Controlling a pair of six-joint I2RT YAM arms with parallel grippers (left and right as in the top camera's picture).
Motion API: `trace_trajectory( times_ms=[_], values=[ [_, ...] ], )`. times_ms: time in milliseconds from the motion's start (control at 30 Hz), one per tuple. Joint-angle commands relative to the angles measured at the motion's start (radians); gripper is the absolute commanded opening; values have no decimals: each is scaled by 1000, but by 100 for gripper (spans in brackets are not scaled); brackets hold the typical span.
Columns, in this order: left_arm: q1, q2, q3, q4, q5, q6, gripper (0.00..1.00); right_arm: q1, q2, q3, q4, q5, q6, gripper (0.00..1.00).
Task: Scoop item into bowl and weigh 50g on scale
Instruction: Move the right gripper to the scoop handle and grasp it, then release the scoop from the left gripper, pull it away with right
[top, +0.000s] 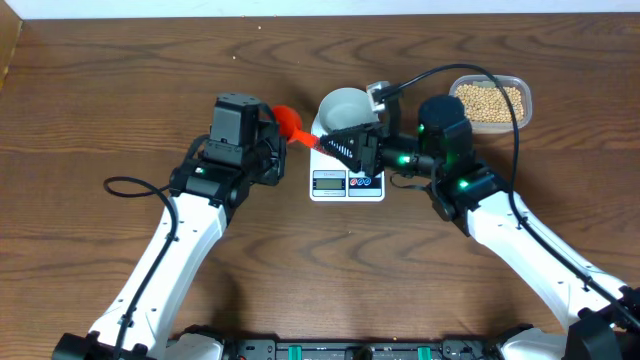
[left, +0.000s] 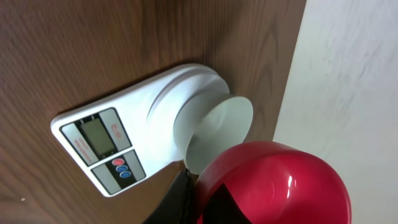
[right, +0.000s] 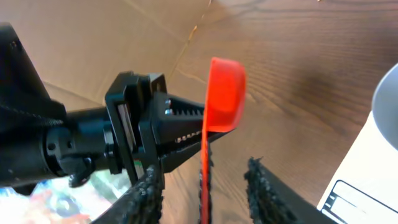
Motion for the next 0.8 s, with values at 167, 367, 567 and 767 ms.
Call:
trace_trajectory(
  times_ms=[167,367,567,767],
  values=[
    [-16,-3,10,-2,2,-10,7,27,1,16,-35,29,-48,32],
    [-16,-3,10,-2,8,-11,7,39,1,16,-39,45,-47,31],
    [-16,-3,10,-2,14,-13,8,53,1,16,-43,70,-47,28],
    [-16,-3,10,-2,15,-14,7,53,1,16,-43,70,-47,25]
  ],
)
